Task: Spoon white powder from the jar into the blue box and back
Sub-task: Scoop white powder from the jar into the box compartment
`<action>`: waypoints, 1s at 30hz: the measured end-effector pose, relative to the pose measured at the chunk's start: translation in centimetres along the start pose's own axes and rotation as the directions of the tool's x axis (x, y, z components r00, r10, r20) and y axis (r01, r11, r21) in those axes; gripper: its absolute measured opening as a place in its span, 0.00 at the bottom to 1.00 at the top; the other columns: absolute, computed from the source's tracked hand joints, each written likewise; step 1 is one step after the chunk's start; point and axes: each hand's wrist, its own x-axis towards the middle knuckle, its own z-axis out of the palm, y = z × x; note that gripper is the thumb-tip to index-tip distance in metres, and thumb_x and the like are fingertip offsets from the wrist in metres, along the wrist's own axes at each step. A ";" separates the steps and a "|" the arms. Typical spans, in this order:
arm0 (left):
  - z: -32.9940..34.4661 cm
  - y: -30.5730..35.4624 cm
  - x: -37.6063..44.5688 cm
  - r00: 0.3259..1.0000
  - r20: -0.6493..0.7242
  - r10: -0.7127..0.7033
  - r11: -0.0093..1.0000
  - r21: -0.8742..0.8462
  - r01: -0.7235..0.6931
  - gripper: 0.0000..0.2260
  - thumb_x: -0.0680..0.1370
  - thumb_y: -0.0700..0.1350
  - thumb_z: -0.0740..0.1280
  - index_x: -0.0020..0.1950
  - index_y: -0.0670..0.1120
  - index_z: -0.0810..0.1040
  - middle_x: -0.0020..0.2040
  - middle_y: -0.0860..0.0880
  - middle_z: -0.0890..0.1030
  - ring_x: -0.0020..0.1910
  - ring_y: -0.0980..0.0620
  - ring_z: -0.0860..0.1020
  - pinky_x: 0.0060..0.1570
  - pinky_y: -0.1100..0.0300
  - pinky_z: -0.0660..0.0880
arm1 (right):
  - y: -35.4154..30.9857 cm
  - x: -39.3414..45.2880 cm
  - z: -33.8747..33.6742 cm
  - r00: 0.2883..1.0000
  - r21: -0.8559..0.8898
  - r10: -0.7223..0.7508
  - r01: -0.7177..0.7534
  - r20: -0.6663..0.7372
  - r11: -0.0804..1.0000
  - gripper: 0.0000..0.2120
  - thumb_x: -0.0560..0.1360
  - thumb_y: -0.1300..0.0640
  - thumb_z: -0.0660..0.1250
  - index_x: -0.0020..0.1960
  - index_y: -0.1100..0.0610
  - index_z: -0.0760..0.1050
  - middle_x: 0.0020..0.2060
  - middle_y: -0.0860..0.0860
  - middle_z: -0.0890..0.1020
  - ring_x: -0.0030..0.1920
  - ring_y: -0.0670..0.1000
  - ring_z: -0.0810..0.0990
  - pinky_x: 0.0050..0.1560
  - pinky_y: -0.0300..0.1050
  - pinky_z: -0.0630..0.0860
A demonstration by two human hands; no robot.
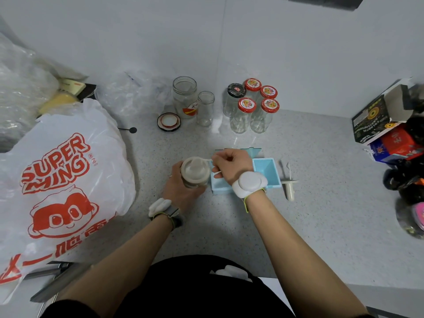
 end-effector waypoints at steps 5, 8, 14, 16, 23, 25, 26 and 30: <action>-0.1 0.1 0.2 1.000 0.016 0.004 1.000 -0.018 -0.003 0.38 0.65 0.52 0.80 0.69 0.49 0.63 0.59 0.52 0.75 0.52 0.56 0.74 0.48 0.62 0.70 | 0.8 -0.2 0.0 1.000 -0.050 0.017 -0.016 0.007 0.999 0.10 0.74 0.64 0.66 0.36 0.54 0.78 0.31 0.54 0.80 0.30 0.51 0.81 0.37 0.48 0.81; -0.2 0.2 0.1 1.000 0.013 0.014 1.000 -0.025 -0.014 0.38 0.65 0.50 0.80 0.69 0.48 0.63 0.59 0.53 0.74 0.52 0.57 0.73 0.47 0.67 0.68 | 0.4 -0.1 -0.8 0.999 -0.039 -0.026 0.025 -0.034 0.999 0.06 0.75 0.63 0.65 0.41 0.60 0.79 0.32 0.54 0.79 0.28 0.50 0.79 0.36 0.48 0.81; -0.4 0.0 -0.1 0.999 0.038 0.017 0.999 -0.047 -0.015 0.38 0.66 0.52 0.79 0.69 0.52 0.62 0.61 0.53 0.75 0.55 0.55 0.74 0.52 0.60 0.71 | 1.7 0.9 -3.4 0.966 -0.270 -0.126 0.062 -0.227 0.961 0.08 0.71 0.55 0.65 0.33 0.51 0.78 0.31 0.54 0.82 0.32 0.56 0.81 0.38 0.50 0.80; -0.4 0.0 -0.1 0.999 0.032 0.016 0.999 -0.041 -0.014 0.38 0.66 0.52 0.79 0.69 0.51 0.62 0.62 0.52 0.75 0.56 0.54 0.75 0.53 0.59 0.71 | 2.3 1.0 -4.0 0.969 -0.439 -0.168 0.073 -0.180 0.896 0.08 0.72 0.54 0.66 0.36 0.55 0.80 0.34 0.56 0.84 0.40 0.59 0.82 0.45 0.48 0.78; -0.5 0.4 -0.1 0.999 0.040 0.007 0.998 -0.063 -0.005 0.37 0.66 0.50 0.79 0.68 0.52 0.63 0.60 0.53 0.75 0.55 0.53 0.76 0.53 0.58 0.73 | 4.4 1.7 -3.5 0.959 -0.756 -0.138 0.281 0.248 0.592 0.07 0.75 0.58 0.65 0.46 0.56 0.83 0.44 0.61 0.80 0.48 0.63 0.78 0.45 0.46 0.71; -0.6 0.4 -0.1 0.999 0.043 0.009 0.997 -0.072 -0.006 0.36 0.66 0.50 0.79 0.68 0.53 0.63 0.60 0.53 0.75 0.55 0.54 0.76 0.53 0.59 0.72 | 4.3 1.7 -3.5 0.957 -0.765 -0.116 0.284 0.267 0.578 0.09 0.76 0.59 0.64 0.50 0.56 0.83 0.48 0.61 0.79 0.51 0.62 0.77 0.48 0.45 0.71; -0.6 0.5 -0.1 0.999 0.044 0.012 0.997 -0.078 -0.009 0.36 0.66 0.50 0.79 0.68 0.53 0.63 0.61 0.53 0.75 0.56 0.53 0.76 0.54 0.59 0.72 | 4.3 1.7 -3.6 0.955 -0.767 -0.117 0.289 0.272 0.573 0.09 0.76 0.59 0.64 0.51 0.57 0.82 0.49 0.61 0.80 0.52 0.62 0.77 0.49 0.45 0.72; -0.6 0.5 -0.2 0.999 0.039 0.020 0.996 -0.085 -0.017 0.35 0.66 0.49 0.79 0.66 0.56 0.63 0.61 0.53 0.75 0.56 0.54 0.75 0.54 0.60 0.72 | 4.1 1.5 -3.5 0.966 -0.756 -0.089 0.245 0.242 0.607 0.09 0.75 0.58 0.64 0.50 0.58 0.82 0.48 0.60 0.83 0.52 0.62 0.78 0.52 0.46 0.76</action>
